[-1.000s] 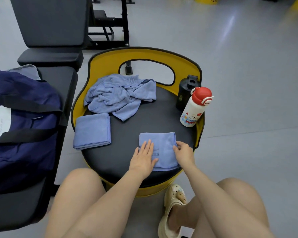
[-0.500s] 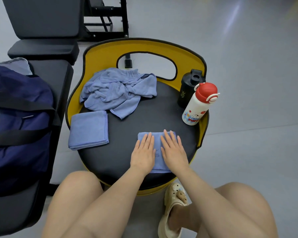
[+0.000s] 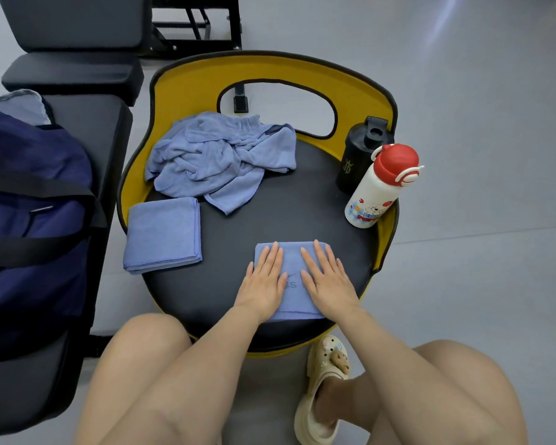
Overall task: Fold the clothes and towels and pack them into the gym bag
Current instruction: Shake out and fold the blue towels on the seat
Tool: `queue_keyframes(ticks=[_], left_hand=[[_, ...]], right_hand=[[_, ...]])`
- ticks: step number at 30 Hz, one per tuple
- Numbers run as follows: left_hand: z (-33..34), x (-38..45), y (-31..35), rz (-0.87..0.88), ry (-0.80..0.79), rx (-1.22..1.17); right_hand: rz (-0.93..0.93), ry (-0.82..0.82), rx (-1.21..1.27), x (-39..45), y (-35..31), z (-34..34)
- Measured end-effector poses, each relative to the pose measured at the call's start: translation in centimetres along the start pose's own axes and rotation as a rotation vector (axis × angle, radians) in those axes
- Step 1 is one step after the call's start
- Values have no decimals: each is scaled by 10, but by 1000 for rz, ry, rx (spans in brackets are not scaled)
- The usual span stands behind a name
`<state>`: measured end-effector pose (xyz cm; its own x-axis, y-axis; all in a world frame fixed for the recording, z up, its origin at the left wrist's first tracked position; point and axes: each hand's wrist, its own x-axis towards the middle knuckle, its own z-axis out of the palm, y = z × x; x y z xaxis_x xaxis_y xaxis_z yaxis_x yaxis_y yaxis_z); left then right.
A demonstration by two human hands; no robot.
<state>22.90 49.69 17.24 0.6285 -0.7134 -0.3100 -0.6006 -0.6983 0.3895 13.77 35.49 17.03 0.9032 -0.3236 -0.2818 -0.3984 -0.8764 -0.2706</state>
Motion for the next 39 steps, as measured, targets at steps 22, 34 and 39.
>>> queue_keyframes(ticks=[22, 34, 39], left_hand=[[-55, -41, -12, -471, 173, -685], [-128, -55, -78, -487, 468, -755], [-149, -47, -120, -518, 527, -705]], right_hand=[[464, 53, 758, -3, -40, -34], [312, 106, 1224, 45, -134, -55], [260, 85, 1192, 78, -175, -58]])
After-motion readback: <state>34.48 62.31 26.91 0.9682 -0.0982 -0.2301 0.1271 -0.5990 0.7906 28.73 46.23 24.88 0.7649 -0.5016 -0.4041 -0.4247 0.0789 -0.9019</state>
